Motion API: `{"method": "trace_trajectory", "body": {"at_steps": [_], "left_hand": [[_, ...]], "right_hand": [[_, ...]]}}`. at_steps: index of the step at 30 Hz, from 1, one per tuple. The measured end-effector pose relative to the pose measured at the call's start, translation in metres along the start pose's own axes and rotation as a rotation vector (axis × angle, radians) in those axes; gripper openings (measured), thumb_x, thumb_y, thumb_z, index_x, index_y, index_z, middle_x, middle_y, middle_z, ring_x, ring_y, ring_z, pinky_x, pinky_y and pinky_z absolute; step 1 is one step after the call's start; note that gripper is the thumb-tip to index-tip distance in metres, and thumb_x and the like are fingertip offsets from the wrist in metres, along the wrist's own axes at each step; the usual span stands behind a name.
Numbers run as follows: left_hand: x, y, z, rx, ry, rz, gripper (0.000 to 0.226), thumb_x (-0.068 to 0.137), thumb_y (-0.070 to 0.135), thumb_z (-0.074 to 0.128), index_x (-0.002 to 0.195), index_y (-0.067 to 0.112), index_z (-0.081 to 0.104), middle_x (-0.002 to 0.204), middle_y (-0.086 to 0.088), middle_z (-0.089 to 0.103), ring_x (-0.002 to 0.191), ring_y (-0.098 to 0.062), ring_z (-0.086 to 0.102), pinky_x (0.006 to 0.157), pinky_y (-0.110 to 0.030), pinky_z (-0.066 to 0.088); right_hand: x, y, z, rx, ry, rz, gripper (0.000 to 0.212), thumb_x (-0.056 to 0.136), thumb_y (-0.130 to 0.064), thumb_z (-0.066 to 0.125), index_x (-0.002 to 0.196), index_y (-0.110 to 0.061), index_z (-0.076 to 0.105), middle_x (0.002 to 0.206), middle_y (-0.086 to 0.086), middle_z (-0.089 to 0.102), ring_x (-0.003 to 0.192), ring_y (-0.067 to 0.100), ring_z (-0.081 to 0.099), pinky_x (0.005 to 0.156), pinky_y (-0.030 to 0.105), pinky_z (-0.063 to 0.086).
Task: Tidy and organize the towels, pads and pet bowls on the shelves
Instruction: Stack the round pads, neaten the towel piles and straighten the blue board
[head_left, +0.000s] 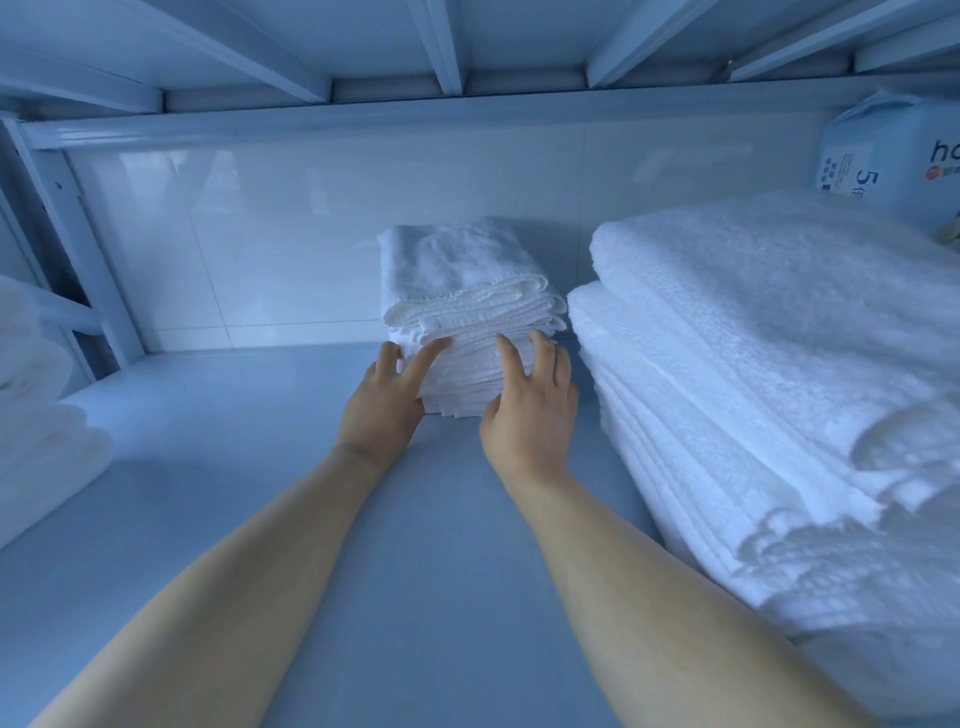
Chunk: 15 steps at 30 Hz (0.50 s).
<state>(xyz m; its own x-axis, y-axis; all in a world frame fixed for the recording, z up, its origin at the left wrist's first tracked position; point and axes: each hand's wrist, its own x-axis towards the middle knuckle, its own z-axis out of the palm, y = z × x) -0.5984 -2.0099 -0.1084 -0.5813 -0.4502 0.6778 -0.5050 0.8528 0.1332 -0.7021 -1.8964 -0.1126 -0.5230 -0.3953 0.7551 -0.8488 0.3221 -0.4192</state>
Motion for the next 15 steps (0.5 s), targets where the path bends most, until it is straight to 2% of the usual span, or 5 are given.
{"method": "trace_trajectory", "body": {"at_steps": [4,8,11,15], "left_hand": [[-0.009,-0.004,-0.016,0.048,-0.016,0.021,0.084,0.072,-0.006,0.057,0.131,0.043,0.024,0.106,-0.012,0.041,0.085,-0.031,0.05,0.052,-0.03,0.039],[-0.026,-0.01,-0.041,0.062,-0.033,0.004,0.083,0.073,-0.005,0.057,0.13,0.045,0.022,0.104,-0.01,0.039,0.075,-0.024,0.04,0.052,-0.03,0.037],[-0.043,-0.014,-0.058,0.077,-0.04,-0.021,0.082,0.073,-0.004,0.057,0.129,0.045,0.022,0.104,-0.01,0.039,0.072,-0.022,0.036,0.052,-0.03,0.037],[-0.063,-0.02,-0.076,0.09,-0.033,-0.043,0.081,0.073,-0.003,0.057,0.128,0.045,0.023,0.103,-0.008,0.039,0.069,-0.022,0.036,0.049,-0.029,0.037]], "right_hand": [[-0.004,-0.018,-0.012,0.046,0.006,-0.103,0.075,0.06,0.0,0.072,0.13,-0.017,0.05,0.139,0.013,0.043,0.127,0.034,0.039,0.091,0.05,0.045],[-0.005,-0.031,-0.023,0.06,0.035,-0.177,0.075,0.06,-0.001,0.07,0.129,-0.018,0.05,0.138,0.012,0.043,0.126,0.033,0.038,0.092,0.049,0.044],[-0.006,-0.028,-0.026,0.076,0.043,-0.182,0.068,0.065,-0.007,0.065,0.13,-0.018,0.049,0.139,0.011,0.042,0.127,0.032,0.037,0.094,0.048,0.04],[-0.009,-0.027,-0.031,0.184,0.077,-0.136,0.058,0.071,-0.02,0.058,0.129,-0.022,0.049,0.134,0.005,0.044,0.119,0.024,0.038,0.085,0.041,0.042]]}}
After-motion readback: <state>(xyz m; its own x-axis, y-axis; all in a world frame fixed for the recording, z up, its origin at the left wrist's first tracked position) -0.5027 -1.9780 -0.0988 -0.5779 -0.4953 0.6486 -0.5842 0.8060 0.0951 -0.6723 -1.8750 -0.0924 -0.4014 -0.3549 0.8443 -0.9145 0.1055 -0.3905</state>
